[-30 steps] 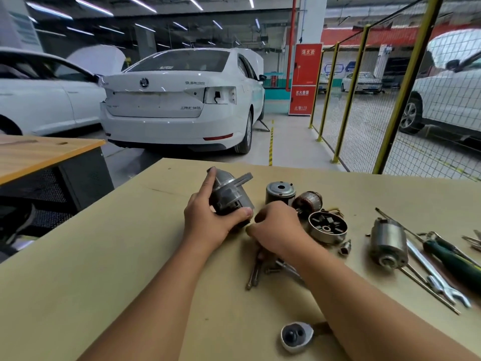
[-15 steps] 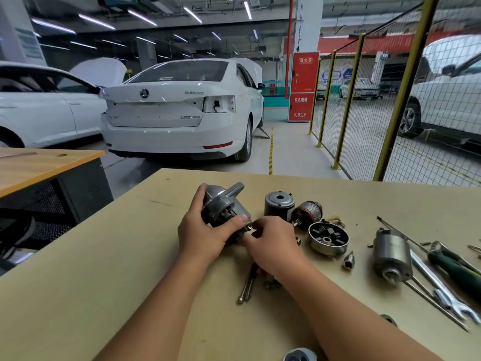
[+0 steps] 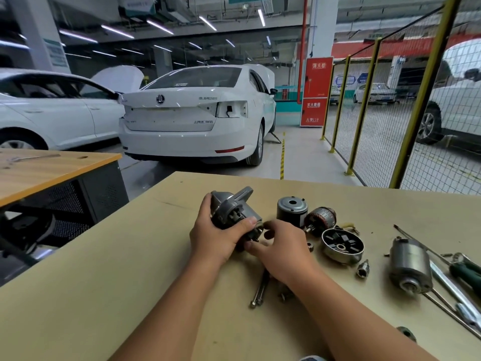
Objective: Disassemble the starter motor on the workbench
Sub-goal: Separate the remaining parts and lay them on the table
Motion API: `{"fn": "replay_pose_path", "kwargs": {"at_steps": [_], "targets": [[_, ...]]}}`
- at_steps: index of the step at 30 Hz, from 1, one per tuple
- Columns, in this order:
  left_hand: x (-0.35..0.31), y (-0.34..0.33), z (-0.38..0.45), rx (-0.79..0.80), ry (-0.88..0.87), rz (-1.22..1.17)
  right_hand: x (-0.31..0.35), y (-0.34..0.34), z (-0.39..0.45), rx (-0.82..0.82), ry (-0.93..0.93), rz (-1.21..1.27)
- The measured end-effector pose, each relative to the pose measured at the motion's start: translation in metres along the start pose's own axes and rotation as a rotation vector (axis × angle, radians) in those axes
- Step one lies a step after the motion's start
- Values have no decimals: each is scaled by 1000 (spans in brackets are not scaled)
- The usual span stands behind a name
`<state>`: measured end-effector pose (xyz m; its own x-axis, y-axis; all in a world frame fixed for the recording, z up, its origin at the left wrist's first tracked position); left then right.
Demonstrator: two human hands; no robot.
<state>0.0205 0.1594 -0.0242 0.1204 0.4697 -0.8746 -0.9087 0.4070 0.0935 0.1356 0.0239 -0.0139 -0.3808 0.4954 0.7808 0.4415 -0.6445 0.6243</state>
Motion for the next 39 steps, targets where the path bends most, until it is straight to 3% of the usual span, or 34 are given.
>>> {"fn": "replay_pose_path", "kwargs": {"at_steps": [9, 21, 33, 39], "targets": [[6, 3, -3, -78, 47, -85, 2, -4, 2, -31, 101, -44], [9, -3, -13, -114, 155, -372, 2, -2, -1, 1, 109, 73], [2, -1, -14, -150, 204, -476, 5, 2, -5, 9, 101, 146], [2, -5, -16, -78, 229, -474, 6, 3, -7, -47, 76, 134]]}}
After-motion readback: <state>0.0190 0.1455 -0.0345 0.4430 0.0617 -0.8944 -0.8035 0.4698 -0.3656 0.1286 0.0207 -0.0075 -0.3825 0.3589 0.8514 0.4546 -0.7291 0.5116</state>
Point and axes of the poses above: each hand's wrist, its own z-axis towards the middle knuckle, its own y-axis out of the back of the hand, x = y × z, the point moved 8 cm from there along z, towards the middle knuckle, and after that the axes turned 13 degrees about -y, right-handed, at the moved point
